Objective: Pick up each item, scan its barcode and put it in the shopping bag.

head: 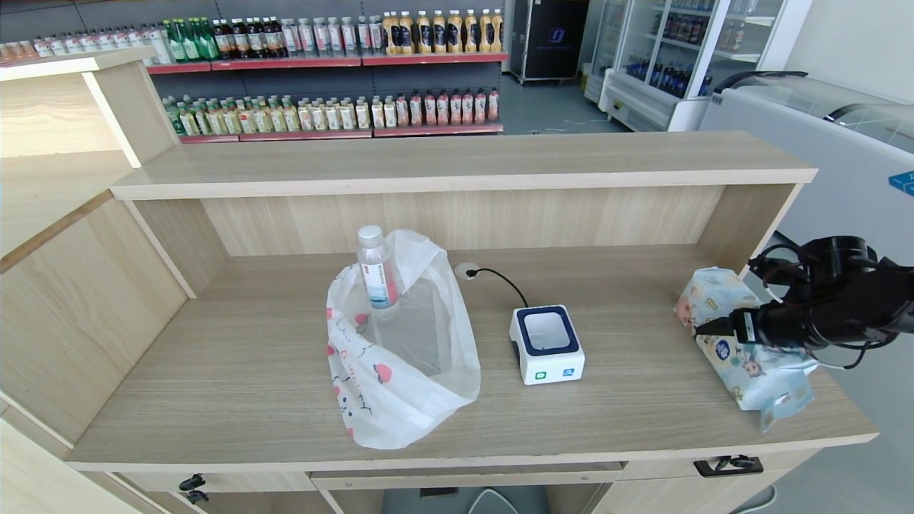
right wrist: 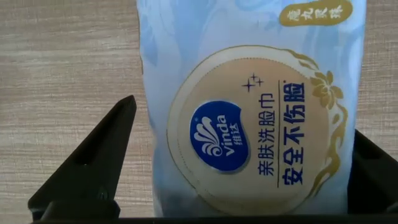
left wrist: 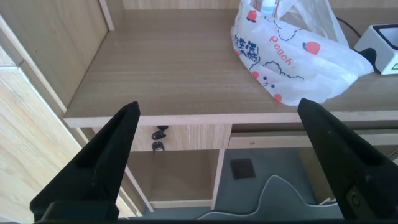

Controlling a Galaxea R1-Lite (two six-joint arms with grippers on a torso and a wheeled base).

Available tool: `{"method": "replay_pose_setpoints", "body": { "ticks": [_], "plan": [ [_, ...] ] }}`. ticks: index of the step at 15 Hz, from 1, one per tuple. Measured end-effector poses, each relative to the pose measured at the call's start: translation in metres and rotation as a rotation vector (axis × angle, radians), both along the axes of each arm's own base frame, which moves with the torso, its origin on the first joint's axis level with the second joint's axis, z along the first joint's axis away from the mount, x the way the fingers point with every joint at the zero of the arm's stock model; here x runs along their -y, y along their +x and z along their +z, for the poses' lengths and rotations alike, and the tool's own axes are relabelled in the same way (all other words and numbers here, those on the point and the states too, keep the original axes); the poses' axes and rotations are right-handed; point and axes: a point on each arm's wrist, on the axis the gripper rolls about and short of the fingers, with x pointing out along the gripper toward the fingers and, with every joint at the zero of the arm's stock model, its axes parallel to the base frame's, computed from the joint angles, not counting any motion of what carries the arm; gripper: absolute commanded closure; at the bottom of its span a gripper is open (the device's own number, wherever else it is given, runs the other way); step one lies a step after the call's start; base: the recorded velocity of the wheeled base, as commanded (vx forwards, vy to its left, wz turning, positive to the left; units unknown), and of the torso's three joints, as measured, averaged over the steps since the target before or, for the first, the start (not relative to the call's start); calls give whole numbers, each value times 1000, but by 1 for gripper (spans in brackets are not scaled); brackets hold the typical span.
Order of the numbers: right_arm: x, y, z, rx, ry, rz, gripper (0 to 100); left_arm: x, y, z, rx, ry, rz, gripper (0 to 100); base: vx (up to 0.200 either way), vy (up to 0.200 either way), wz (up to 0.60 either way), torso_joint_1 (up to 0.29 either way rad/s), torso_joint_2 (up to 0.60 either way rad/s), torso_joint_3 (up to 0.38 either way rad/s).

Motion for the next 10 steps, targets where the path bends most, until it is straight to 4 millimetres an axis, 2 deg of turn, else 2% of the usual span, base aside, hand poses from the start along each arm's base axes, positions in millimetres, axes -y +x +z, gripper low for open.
{"method": "replay_pose_setpoints", "body": {
  "ticks": [3, 4, 7, 10],
  "plan": [
    [-3, -2, -11, 3, -24, 30, 0, 0, 0, 0, 0, 0, 0, 0, 0, 0, 0, 0, 0, 0],
    [-2, -3, -13, 15, -28, 31, 100, 0, 0, 0, 0, 0, 0, 0, 0, 0, 0, 0, 0, 0],
    [-3, -6, -17, 12, -43, 42, 100, 0, 0, 0, 0, 0, 0, 0, 0, 0, 0, 0, 0, 0],
    [-7, -10, -7, 29, -75, 81, 100, 0, 0, 0, 0, 0, 0, 0, 0, 0, 0, 0, 0, 0]
  ]
}}
